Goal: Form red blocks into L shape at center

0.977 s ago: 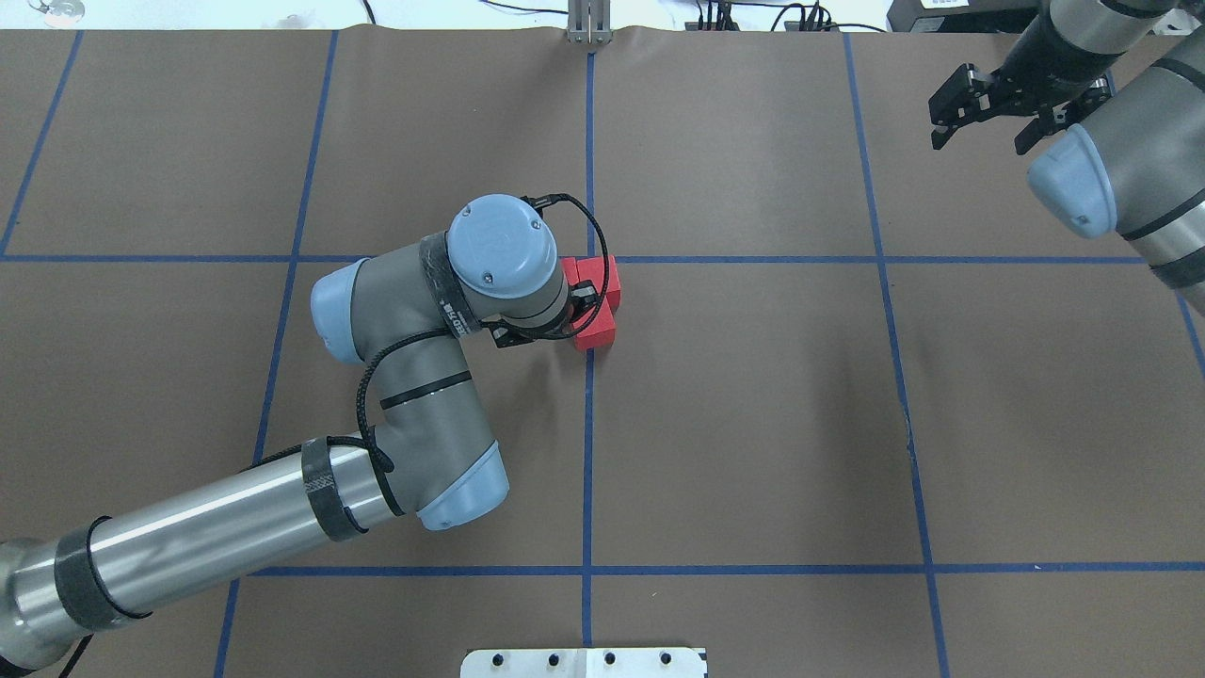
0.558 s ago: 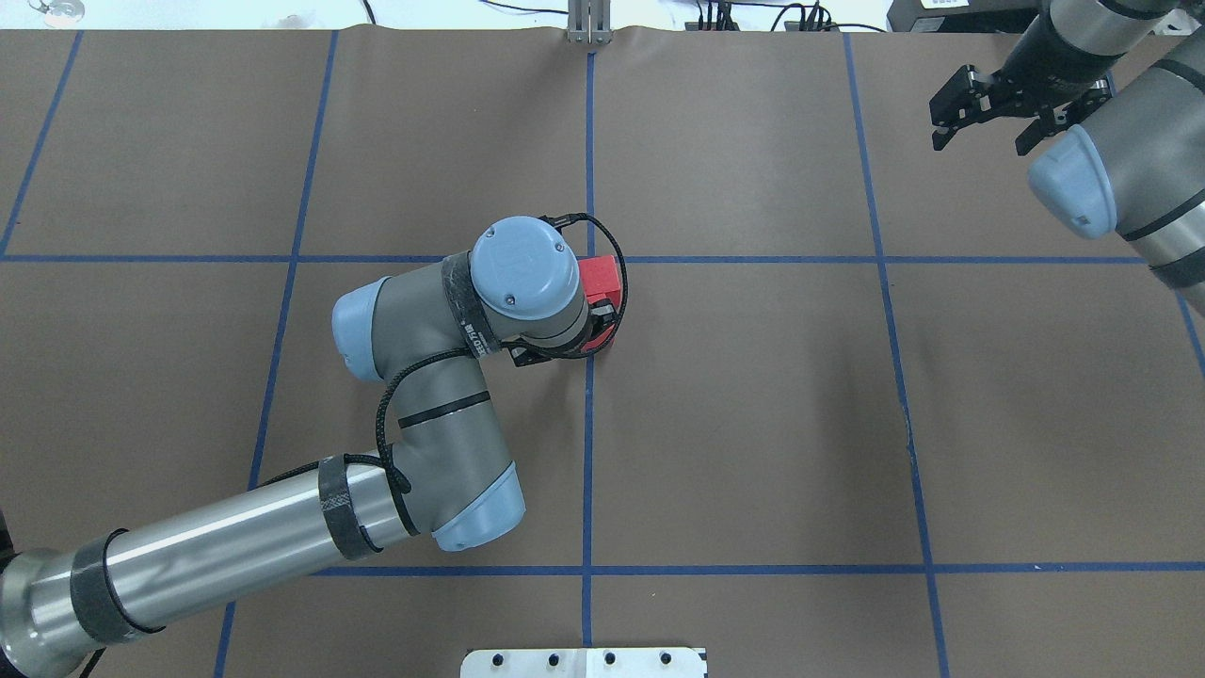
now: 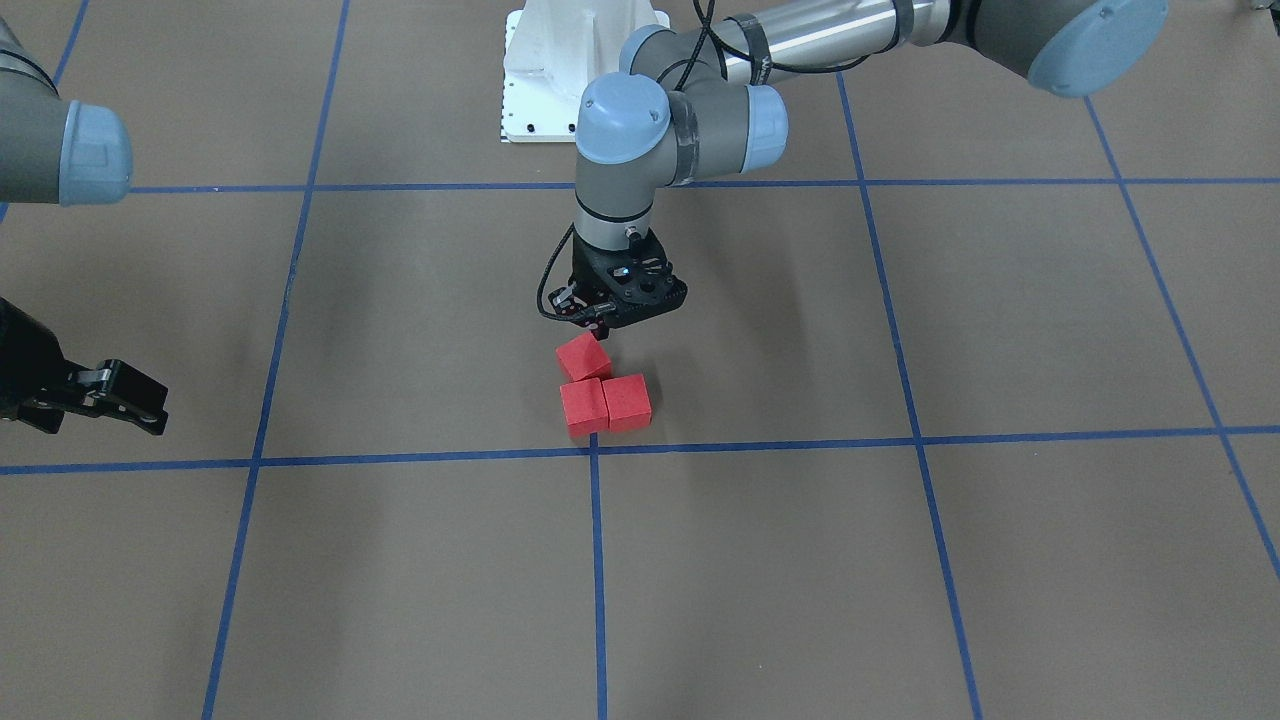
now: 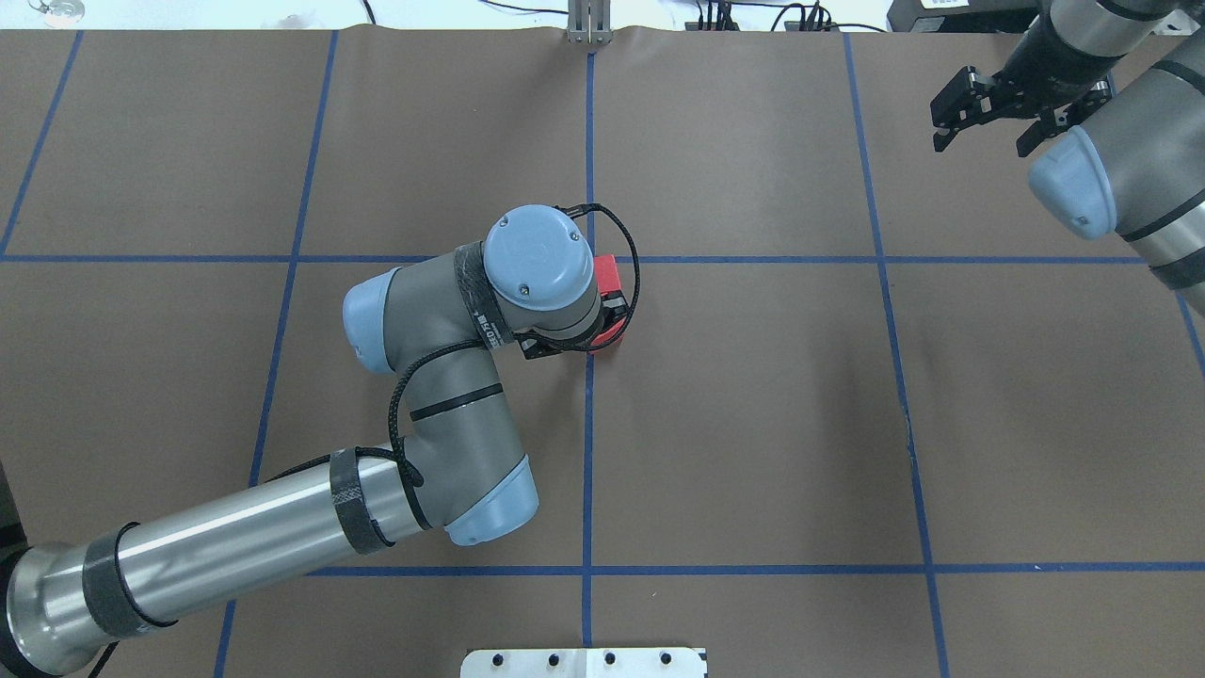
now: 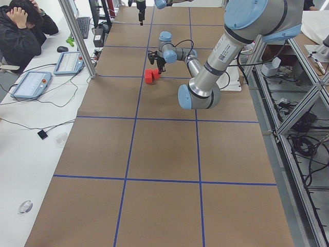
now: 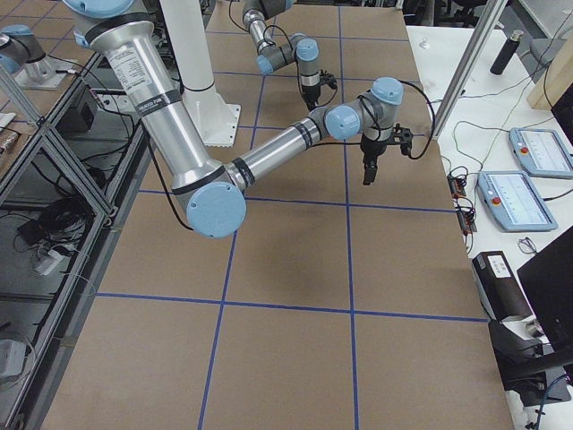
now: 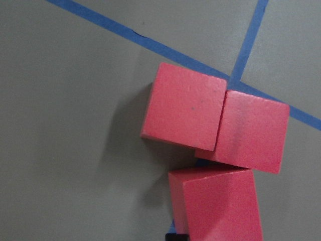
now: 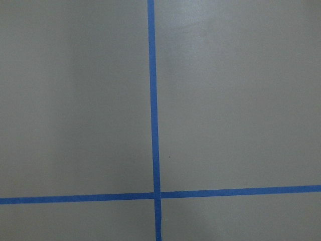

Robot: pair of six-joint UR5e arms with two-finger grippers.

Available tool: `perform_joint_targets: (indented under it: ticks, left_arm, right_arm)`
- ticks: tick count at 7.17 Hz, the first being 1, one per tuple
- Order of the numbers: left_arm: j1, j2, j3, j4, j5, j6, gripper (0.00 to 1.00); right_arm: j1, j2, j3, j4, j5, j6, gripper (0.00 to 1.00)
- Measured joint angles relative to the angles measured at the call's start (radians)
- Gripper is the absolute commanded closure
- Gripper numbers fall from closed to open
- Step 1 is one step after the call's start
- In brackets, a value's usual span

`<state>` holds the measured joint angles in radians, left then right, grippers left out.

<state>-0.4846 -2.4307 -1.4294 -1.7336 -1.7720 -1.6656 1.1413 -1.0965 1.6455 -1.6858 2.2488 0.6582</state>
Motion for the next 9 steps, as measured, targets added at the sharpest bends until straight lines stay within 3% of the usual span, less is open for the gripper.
perform_joint_targets:
  ticks: [9]
  left_arm:
    - [-0.011,-0.003,0.032,-0.002,0.001,0.017,1.0]
  right_arm:
    - [0.0,-0.002,-0.003,0.0,0.0,0.0,0.01]
